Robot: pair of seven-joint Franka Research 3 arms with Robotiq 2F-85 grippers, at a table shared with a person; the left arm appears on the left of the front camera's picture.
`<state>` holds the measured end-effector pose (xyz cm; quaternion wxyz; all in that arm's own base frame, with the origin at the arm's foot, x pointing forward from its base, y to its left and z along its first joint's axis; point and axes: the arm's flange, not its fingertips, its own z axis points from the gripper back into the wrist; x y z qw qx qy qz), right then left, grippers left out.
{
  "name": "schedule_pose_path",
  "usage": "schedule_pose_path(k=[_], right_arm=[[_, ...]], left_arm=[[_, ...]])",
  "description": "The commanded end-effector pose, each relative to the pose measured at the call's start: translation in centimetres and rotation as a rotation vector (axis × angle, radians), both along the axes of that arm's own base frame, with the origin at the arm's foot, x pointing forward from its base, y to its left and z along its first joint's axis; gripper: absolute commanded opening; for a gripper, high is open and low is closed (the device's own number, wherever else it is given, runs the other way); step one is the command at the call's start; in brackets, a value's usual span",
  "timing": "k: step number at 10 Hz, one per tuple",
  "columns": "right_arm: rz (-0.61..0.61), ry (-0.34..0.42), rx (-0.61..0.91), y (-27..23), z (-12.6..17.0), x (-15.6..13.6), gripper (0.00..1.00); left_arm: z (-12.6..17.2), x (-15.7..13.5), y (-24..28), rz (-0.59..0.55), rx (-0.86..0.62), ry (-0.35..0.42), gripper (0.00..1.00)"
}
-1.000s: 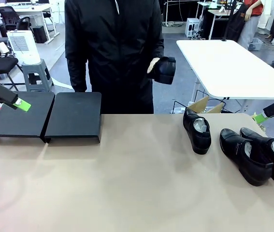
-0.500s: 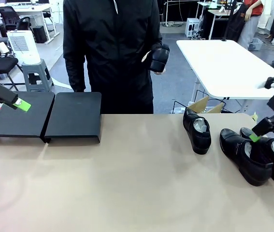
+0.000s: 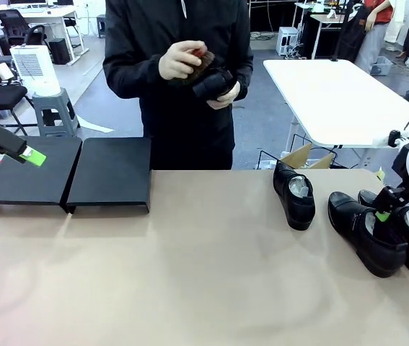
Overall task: Organize the shoes by placing them on the stand.
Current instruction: Pick up one Shoe and place it in the middle of the table.
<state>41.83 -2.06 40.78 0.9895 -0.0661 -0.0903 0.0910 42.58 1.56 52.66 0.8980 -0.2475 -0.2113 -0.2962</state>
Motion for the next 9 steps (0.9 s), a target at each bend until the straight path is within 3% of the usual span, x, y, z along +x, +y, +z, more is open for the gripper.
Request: schedule_pose_path(k=[1,2,9], right_arm=[[-0.018,0.003,0.026,0.5,0.8,0.8,0.96],[-0.027,-0.007,0.036,0.5,1.0,0.9,0.78],[-0.054,0.079,0.111,0.2,-1.2,1.9,0.78]], left_arm=[[0.1,0.0,0.2,-0.012,-0.016,-0.005,1.00],[0.1,0.0,0.2,-0.012,-0.016,-0.005,1.00],[0.1,0.0,0.2,-0.012,-0.016,-0.005,1.00]])
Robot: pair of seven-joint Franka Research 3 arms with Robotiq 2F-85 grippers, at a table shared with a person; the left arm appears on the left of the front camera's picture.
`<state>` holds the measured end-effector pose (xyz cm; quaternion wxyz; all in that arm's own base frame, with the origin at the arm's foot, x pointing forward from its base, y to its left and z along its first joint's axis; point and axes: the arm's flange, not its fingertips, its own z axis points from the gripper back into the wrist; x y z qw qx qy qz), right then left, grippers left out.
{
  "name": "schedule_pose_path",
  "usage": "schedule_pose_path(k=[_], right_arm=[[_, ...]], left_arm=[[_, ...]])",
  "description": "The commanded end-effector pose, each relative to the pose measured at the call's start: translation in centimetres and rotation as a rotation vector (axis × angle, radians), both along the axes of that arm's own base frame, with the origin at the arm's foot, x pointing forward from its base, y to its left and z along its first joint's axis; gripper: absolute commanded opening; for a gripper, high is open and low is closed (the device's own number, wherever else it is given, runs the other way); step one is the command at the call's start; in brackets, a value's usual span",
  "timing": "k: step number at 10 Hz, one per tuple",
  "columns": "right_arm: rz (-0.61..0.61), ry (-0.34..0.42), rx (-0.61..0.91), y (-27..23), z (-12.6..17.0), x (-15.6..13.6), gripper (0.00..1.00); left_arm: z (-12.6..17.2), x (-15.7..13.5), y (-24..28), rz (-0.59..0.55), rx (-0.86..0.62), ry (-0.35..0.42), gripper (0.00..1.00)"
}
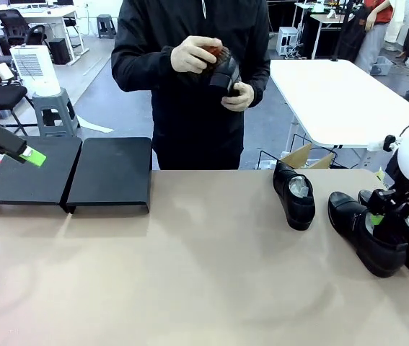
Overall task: Organize the shoes by placing them on the stand.
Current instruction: Pick up one Shoe and place it in the middle of the table.
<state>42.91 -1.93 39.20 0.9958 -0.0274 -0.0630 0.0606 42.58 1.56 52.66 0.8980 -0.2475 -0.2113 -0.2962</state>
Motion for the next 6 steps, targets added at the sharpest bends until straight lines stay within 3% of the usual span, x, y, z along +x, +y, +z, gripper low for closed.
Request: schedule_pose_path(k=[1,6], right_arm=[[-0.008,0.030,0.042,-0.1,0.1,1.1,0.78],[-0.060,0.087,0.072,-1.3,-2.0,2.0,0.78]], left_arm=[[0.1,0.0,0.2,-0.012,-0.016,-0.005,1.00],[0.1,0.0,0.2,-0.012,-0.016,-0.005,1.00]])
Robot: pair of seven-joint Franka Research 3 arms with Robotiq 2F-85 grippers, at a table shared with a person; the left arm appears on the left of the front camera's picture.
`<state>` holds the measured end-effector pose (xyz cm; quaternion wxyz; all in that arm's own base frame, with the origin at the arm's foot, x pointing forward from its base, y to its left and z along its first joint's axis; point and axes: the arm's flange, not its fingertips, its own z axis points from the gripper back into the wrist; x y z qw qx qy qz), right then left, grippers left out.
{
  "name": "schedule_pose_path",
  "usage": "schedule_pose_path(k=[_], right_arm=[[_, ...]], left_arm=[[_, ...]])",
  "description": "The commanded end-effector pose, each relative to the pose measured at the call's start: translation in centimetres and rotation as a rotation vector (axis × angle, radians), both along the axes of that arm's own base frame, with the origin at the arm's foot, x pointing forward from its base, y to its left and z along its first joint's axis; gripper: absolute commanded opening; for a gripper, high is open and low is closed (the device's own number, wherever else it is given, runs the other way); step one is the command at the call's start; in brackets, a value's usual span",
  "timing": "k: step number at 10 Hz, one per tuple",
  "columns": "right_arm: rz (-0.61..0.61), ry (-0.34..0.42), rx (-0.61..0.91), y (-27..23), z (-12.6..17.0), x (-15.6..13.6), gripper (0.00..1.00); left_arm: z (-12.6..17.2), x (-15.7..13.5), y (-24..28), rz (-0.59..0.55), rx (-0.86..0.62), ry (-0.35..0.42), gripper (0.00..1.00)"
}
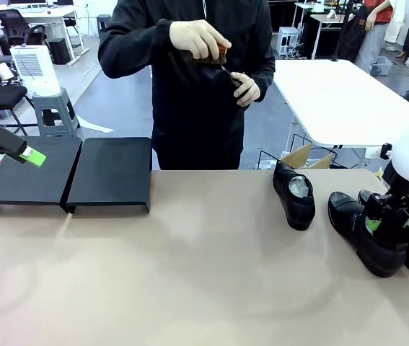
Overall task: Organize the shoes by placing them on the stand.
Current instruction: Pick up one Shoe and place it in the middle of the table.
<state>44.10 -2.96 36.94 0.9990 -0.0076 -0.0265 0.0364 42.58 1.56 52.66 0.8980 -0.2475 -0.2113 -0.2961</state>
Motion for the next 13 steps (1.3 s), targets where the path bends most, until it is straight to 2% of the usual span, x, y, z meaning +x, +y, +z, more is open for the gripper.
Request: schedule_pose_path(k=[1,5,6,9,10,13], right_arm=[[-0.016,0.029,0.035,-0.4,-0.1,0.8,0.78],[0.004,0.062,0.039,-0.8,-1.0,0.8,0.78],[0.014,0.051,0.019,-0.7,-1.1,0.7,0.62],[0.006,0.053,0.003,-1.0,-1.4,0.6,0.06],[0.007,0.053,0.005,-1.0,-1.5,0.6,0.00],[0.028,0.088,0.027,-0.7,-2.5,0.7,0.00]], left_arm=[[0.1,0.0,0.2,-0.012,-0.016,-0.005,1.00],[0.1,0.0,0.2,-0.012,-0.016,-0.005,1.00],[0.1,0.0,0.2,-0.012,-0.016,-0.005,1.00],[0.1,0.0,0.2,-0.012,-0.016,-0.005,1.00],[0.1,0.0,0.2,-0.012,-0.016,-0.005,1.00],[0.1,0.0,0.2,-0.012,-0.016,-0.005,1.00]])
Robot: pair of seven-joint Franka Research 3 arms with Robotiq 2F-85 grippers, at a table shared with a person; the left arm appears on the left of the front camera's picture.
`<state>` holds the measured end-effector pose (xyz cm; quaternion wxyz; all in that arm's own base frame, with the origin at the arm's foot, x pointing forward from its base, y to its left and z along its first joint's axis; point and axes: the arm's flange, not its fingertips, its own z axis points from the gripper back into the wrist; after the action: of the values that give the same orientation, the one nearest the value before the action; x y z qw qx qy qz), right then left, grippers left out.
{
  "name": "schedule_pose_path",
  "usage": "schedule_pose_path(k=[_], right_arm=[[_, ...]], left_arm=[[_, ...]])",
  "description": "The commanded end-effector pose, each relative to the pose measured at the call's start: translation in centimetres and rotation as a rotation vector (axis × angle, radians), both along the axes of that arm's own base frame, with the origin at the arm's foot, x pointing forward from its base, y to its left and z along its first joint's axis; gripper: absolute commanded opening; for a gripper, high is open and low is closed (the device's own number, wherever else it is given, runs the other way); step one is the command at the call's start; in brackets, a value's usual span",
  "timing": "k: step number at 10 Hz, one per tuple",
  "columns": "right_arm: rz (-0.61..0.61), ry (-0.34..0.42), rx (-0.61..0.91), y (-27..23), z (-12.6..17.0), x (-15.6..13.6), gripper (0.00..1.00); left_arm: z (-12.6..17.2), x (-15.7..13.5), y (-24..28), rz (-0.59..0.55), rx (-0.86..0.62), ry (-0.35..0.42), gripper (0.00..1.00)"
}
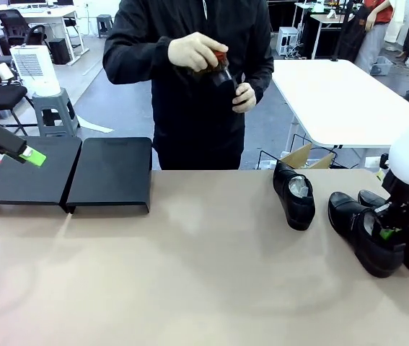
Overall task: Organize the shoes by placing them on the stand.
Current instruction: Pick up one Shoe and place it in the middle of the table.
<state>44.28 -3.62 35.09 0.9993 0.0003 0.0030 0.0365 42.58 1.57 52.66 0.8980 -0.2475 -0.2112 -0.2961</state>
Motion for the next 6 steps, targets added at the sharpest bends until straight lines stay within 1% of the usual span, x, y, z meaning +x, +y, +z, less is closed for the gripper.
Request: schedule_pose_path(k=[1,3,4,5,6], right_arm=[[0.028,0.030,0.021,-0.2,-0.9,0.5,0.00],[0.022,0.010,0.055,-0.4,-0.3,0.3,0.00],[0.007,-0.019,0.061,-0.4,1.4,-0.2,0.00],[-0.001,-0.068,0.058,-0.3,4.0,-1.2,0.00],[-0.020,-0.153,0.074,-0.3,7.3,-2.8,0.00]], left_arm=[[0.1,0.0,0.2,-0.012,-0.016,-0.006,1.00],[0.1,0.0,0.2,-0.012,-0.016,-0.006,1.00],[0.1,0.0,0.2,-0.012,-0.016,-0.006,1.00],[0.1,0.0,0.2,-0.012,-0.016,-0.006,1.00],[0.1,0.0,0.2,-0.012,-0.016,-0.006,1.00]])
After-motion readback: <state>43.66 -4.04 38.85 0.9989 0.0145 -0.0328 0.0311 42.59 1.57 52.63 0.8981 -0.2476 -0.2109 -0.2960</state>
